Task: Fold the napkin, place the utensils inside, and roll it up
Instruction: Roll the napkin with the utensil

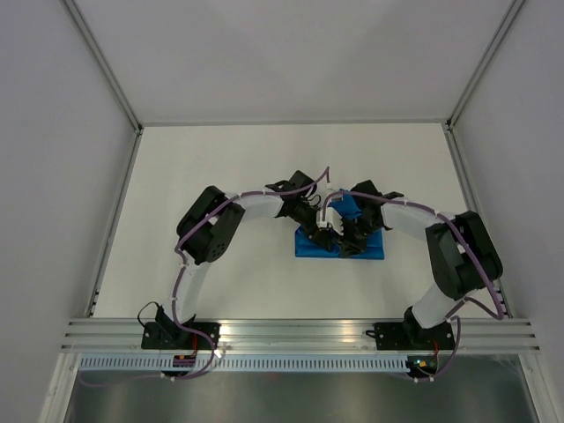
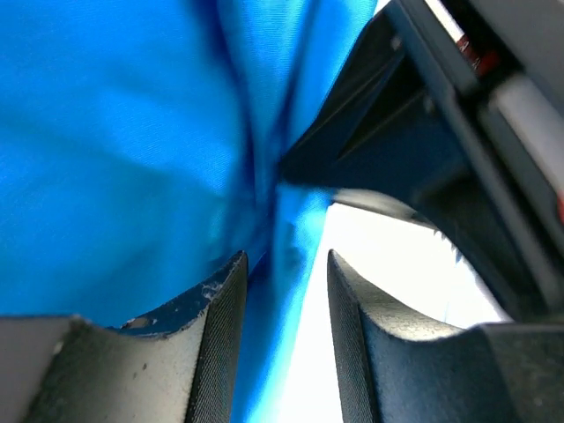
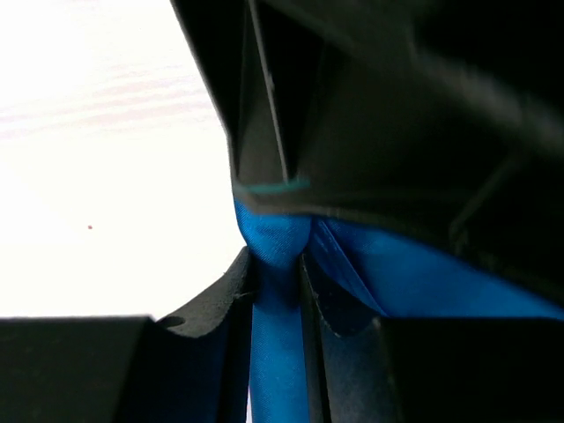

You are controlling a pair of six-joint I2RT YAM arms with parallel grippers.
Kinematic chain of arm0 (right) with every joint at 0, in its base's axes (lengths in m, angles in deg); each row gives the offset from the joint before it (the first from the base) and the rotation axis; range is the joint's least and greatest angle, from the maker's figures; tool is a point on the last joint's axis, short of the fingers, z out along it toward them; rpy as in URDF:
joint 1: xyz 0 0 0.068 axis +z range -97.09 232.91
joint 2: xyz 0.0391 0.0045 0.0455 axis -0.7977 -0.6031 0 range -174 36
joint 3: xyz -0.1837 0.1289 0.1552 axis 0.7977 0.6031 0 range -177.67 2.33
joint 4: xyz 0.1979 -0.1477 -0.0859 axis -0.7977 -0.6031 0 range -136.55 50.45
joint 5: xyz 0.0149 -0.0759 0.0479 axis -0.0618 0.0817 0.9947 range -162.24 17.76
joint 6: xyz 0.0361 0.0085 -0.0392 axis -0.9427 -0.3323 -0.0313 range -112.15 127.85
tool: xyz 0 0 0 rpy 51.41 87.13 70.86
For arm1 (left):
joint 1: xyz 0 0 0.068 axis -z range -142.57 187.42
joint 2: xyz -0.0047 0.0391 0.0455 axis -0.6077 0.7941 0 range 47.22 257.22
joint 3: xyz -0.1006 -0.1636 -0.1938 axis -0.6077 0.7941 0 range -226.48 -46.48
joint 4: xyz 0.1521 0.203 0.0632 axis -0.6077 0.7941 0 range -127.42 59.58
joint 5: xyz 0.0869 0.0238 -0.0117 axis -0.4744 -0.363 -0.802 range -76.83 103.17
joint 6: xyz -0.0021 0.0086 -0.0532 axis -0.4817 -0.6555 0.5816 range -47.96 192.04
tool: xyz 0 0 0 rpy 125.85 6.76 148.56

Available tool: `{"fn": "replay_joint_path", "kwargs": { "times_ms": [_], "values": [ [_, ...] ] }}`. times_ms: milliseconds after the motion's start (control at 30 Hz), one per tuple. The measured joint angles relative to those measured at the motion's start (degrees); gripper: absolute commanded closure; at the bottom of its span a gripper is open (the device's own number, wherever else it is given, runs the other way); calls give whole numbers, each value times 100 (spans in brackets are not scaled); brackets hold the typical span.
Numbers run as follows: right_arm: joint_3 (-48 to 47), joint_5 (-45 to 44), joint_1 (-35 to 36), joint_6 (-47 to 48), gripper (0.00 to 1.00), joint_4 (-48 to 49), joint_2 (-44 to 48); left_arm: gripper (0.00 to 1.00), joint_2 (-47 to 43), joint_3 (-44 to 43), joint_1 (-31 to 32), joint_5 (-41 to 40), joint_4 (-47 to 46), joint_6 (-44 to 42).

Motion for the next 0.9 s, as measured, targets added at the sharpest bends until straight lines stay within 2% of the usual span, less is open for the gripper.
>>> {"fn": "replay_joint_path", "kwargs": {
  "times_ms": [300, 433, 667, 767, 900],
  "values": [
    [-1401, 1097, -601, 992, 94, -1620, -1425, 51, -1062, 1255, -337, -1574, -852, 874],
    [-1919, 1349, -835, 968, 94, -2330, -1991, 49, -1847, 1902, -426, -2435, -1272, 1012],
    [-2621, 1585, -1005, 946, 94, -3283, -2745, 48, -3309, 3029, -374, -3788, -2535, 1137],
    [-2822, 1641, -1045, 927, 94, -3589, -2983, 47, -3580, 3399, -68, -4518, -2929, 911],
    [-3069, 1698, -1106, 874, 94, -3950, -3285, 45, -3587, 3591, 914, -5346, -3182, 223]
  ]
}}
